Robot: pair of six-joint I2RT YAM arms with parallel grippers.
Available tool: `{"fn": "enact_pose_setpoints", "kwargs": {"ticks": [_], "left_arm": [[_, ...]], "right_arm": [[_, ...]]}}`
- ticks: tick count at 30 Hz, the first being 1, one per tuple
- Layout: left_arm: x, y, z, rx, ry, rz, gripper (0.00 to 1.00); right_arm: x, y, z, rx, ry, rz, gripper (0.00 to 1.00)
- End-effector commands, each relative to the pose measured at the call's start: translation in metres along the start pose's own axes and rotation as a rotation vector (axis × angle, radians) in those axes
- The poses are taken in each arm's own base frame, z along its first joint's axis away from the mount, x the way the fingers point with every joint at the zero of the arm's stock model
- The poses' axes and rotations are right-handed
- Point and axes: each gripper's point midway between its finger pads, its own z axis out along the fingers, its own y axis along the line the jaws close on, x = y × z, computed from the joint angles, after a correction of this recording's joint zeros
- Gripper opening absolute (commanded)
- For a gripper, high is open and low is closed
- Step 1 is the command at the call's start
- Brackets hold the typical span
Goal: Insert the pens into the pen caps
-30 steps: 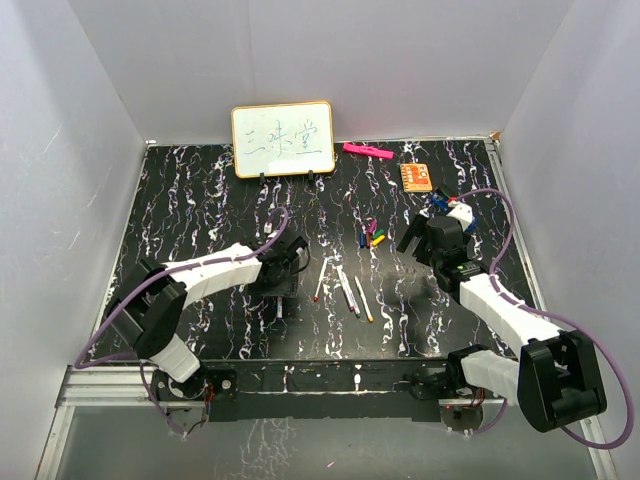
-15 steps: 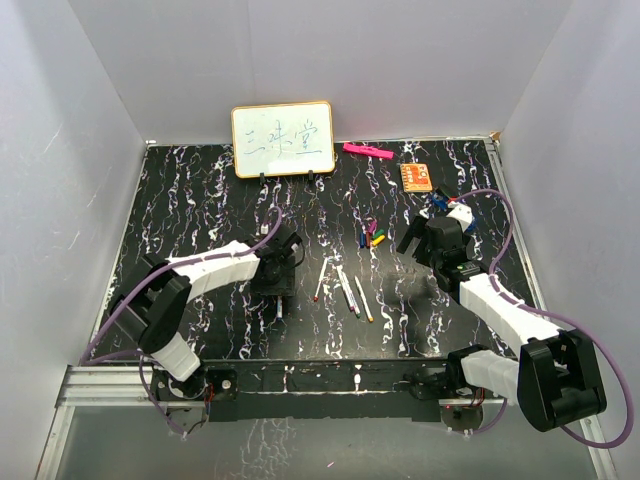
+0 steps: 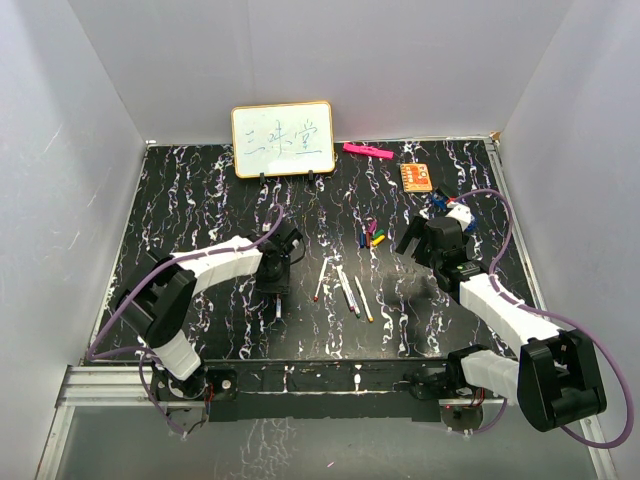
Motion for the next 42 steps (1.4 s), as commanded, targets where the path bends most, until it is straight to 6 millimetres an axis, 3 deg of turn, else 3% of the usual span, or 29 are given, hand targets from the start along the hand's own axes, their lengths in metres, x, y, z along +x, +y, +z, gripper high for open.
{"fn": "enact_pose_setpoints", "kwargs": {"ticks": [1,4,10,20,28,32,34,38,42], "left_arm": [[0.037,0.003,0.02,-0.002,0.15,0.012,0.26],[0.044,0.006,0.023,-0.009,0.176,0.015,0.1],[0.058,0.008,0.029,0.001,0.228,0.028,0.0],[0.051,0.007,0.031,0.009,0.207,0.083,0.0],[0.015,-0.007,0.002,0.081,0.04,0.088,0.0],[-0.003,-0.013,-0.017,0.124,-0.054,0.098,0.0],[-0.009,-0.011,-0.027,0.131,-0.102,0.098,0.0],[-0.014,-0.009,-0.04,0.153,-0.173,0.091,0.0],[-0.014,-0.011,-0.052,0.214,-0.227,0.088,0.0]], "right_arm": [[-0.012,0.008,-0.005,-0.029,-0.044,0.017,0.98],[-0.013,0.008,-0.006,-0.03,-0.048,0.016,0.98],[-0.017,0.01,-0.008,-0.033,-0.056,0.013,0.98],[-0.022,0.013,-0.004,-0.027,-0.042,-0.038,0.98],[-0.03,0.041,0.004,-0.016,-0.035,-0.108,0.97],[-0.021,0.066,0.01,-0.046,-0.005,-0.166,0.86],[-0.014,0.08,0.012,-0.077,0.013,-0.19,0.75],[-0.001,0.099,0.022,-0.113,0.053,-0.219,0.51],[0.009,0.114,0.033,-0.127,0.091,-0.26,0.41]]}}
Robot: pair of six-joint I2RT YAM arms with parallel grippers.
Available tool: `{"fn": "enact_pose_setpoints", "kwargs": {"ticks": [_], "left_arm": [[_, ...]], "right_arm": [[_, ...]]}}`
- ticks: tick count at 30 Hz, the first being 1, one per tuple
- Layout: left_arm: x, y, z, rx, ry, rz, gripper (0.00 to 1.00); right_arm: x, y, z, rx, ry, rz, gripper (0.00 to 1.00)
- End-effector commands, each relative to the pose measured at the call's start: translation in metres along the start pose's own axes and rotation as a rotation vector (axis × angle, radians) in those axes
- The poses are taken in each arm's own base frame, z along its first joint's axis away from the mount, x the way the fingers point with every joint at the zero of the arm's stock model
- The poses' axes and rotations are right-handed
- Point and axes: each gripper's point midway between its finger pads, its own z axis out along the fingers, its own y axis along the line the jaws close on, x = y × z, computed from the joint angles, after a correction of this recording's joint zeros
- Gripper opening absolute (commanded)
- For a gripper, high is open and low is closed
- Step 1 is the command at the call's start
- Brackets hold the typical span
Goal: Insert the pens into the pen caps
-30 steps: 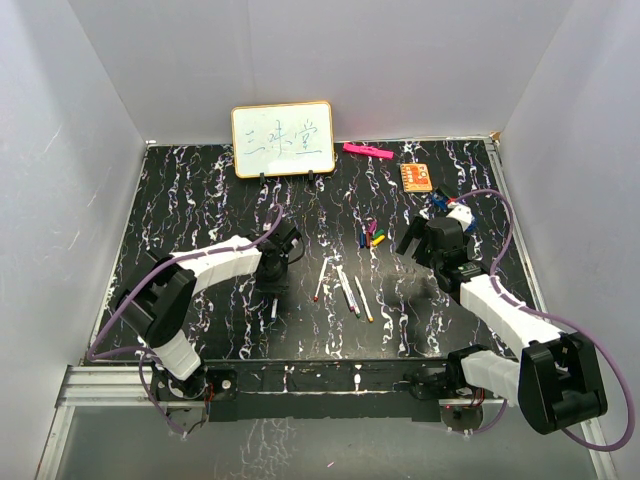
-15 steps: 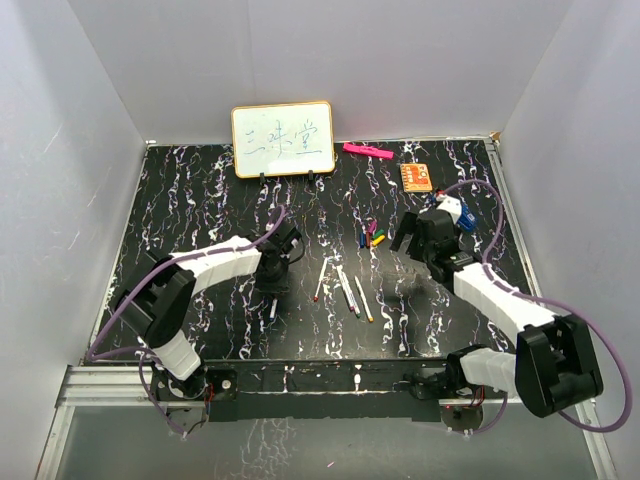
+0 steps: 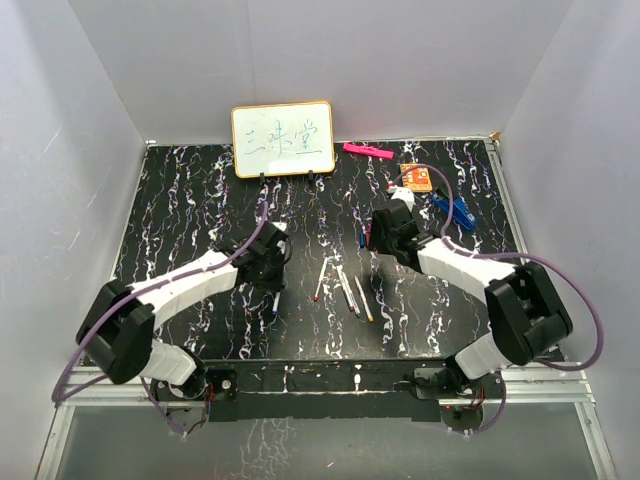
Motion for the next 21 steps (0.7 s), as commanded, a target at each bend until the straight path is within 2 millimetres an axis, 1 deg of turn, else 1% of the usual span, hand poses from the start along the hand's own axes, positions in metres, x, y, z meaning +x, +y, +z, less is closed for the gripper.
{"fn": "enact_pose_setpoints", "kwargs": {"ticks": [1,4,8,13,21], "left_arm": [[-0.005,-0.006,-0.018,0.075,-0.085,0.008,0.0],[-0.003,-0.007,-0.023,0.106,-0.113,0.008,0.0],[-0.002,-0.011,-0.029,0.151,-0.152,0.007,0.0],[-0.004,-0.013,-0.032,0.18,-0.188,0.004,0.0],[-0.004,-0.008,-0.032,0.164,-0.215,0.014,0.0]], "right_arm": [[-0.023,0.029,0.009,-0.045,-0.042,-0.028,0.4],[-0.019,0.036,0.019,-0.036,-0.023,-0.058,0.39],[-0.022,0.042,0.028,-0.029,-0.023,-0.071,0.37],[-0.023,0.048,0.035,-0.041,-0.024,-0.074,0.3],[-0.024,0.051,0.046,-0.032,-0.017,-0.088,0.31]]}}
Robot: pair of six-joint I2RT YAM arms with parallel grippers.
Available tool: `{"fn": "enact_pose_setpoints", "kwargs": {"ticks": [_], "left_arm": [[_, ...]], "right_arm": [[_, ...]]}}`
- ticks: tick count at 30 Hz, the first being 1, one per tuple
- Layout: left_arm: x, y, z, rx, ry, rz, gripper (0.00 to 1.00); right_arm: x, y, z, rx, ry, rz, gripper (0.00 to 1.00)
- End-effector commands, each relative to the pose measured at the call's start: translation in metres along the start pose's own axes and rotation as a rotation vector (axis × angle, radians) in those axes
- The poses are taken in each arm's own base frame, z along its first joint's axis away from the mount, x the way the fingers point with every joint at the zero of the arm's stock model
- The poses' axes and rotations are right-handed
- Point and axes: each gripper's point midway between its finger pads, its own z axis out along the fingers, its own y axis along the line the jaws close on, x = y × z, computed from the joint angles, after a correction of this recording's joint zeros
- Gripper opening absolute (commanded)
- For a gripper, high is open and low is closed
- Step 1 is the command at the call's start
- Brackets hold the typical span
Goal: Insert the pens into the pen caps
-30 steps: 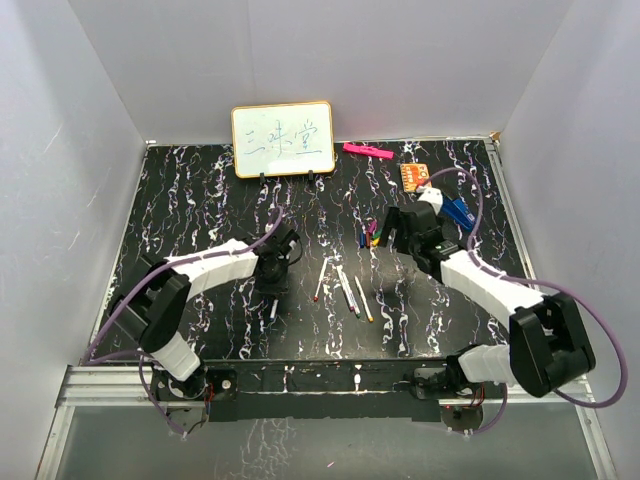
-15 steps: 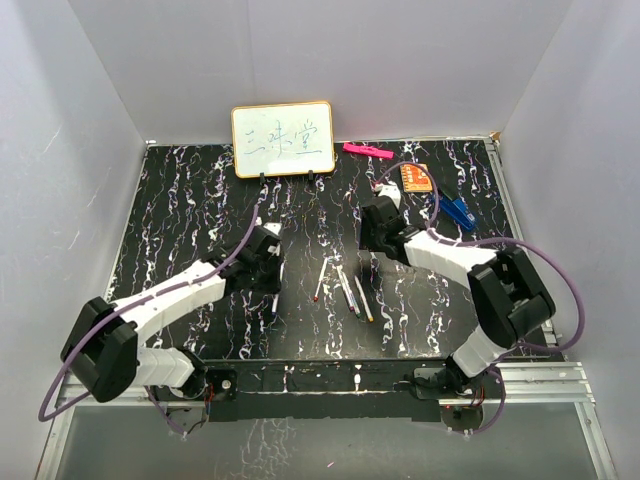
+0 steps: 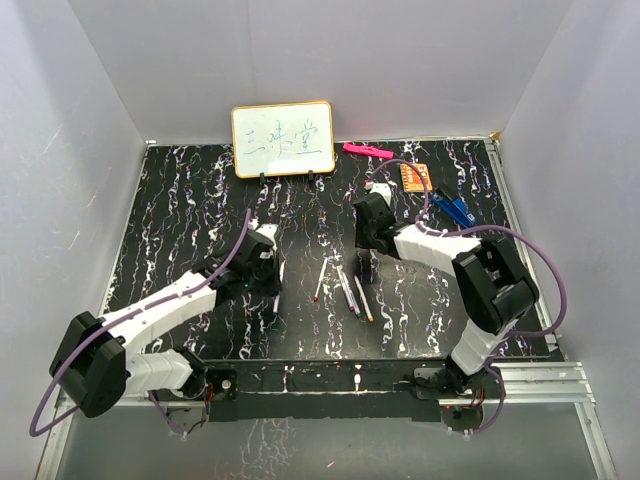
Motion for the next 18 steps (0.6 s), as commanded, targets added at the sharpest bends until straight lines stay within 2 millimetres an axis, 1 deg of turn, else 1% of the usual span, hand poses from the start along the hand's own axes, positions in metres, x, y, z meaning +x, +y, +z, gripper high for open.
{"fn": "enact_pose_setpoints", "kwargs": {"ticks": [1,4,6,8,13,18], "left_arm": [[-0.004,-0.001,-0.006,0.018,-0.043,0.025,0.0],[-0.005,0.001,-0.01,0.011,-0.059,0.03,0.0],[-0.005,0.003,-0.011,0.006,-0.061,0.032,0.0],[-0.005,0.004,-0.011,0.0,-0.057,0.032,0.0],[0.001,0.002,-0.005,0.009,-0.022,0.032,0.0],[0.004,-0.005,-0.001,0.048,-0.005,0.037,0.0]], "right_arm": [[-0.032,0.014,0.003,-0.025,-0.084,0.007,0.31],[-0.034,0.014,0.006,-0.016,-0.086,0.0,0.31],[-0.039,0.015,0.006,-0.015,-0.097,-0.002,0.31],[-0.033,0.015,0.014,-0.007,-0.077,-0.01,0.31],[-0.031,0.016,0.019,-0.008,-0.065,-0.013,0.3],[-0.03,0.014,0.022,0.009,-0.066,-0.02,0.29]]}}
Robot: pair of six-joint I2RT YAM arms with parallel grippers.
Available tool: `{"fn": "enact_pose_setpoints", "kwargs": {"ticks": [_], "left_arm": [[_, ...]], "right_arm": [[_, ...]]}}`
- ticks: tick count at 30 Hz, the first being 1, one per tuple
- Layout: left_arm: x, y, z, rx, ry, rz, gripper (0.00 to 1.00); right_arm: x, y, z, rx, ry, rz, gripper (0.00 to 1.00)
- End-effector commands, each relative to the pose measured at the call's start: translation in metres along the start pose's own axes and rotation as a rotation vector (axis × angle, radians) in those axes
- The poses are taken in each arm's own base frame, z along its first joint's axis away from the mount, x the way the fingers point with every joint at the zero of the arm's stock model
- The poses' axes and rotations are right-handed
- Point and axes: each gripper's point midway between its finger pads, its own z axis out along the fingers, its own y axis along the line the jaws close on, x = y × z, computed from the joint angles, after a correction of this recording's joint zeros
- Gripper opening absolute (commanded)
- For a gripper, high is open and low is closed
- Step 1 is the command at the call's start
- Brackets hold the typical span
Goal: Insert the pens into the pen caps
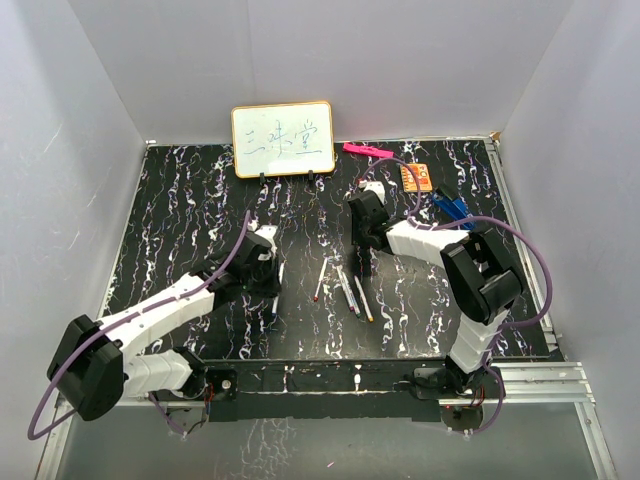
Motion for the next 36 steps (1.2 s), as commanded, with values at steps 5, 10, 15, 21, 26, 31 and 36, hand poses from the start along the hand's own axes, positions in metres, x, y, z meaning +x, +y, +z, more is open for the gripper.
{"fn": "enact_pose_setpoints", "kwargs": {"ticks": [5,10,15,21,26,31,36], "left_arm": [[0.003,-0.007,0.003,0.04,0.015,0.018,0.0],[0.005,-0.006,0.004,0.036,0.026,0.022,0.0],[0.007,-0.006,0.005,0.035,0.034,0.021,0.0],[0.009,-0.006,0.007,0.034,0.046,0.02,0.0],[0.009,-0.006,0.009,0.033,0.052,0.022,0.0],[0.009,-0.006,0.009,0.032,0.053,0.022,0.0],[0.009,-0.006,0.01,0.031,0.056,0.025,0.0]], "right_arm": [[-0.029,0.008,0.004,0.004,-0.08,0.003,0.29],[-0.028,0.009,0.009,0.003,-0.073,-0.003,0.29],[-0.025,0.009,0.013,0.009,-0.061,-0.008,0.29],[-0.021,0.008,0.016,0.014,-0.051,-0.011,0.29],[-0.018,0.008,0.021,0.022,-0.037,-0.017,0.26],[-0.011,0.007,0.022,0.023,-0.019,-0.012,0.24],[-0.005,0.006,0.025,0.028,-0.004,-0.01,0.18]]}}
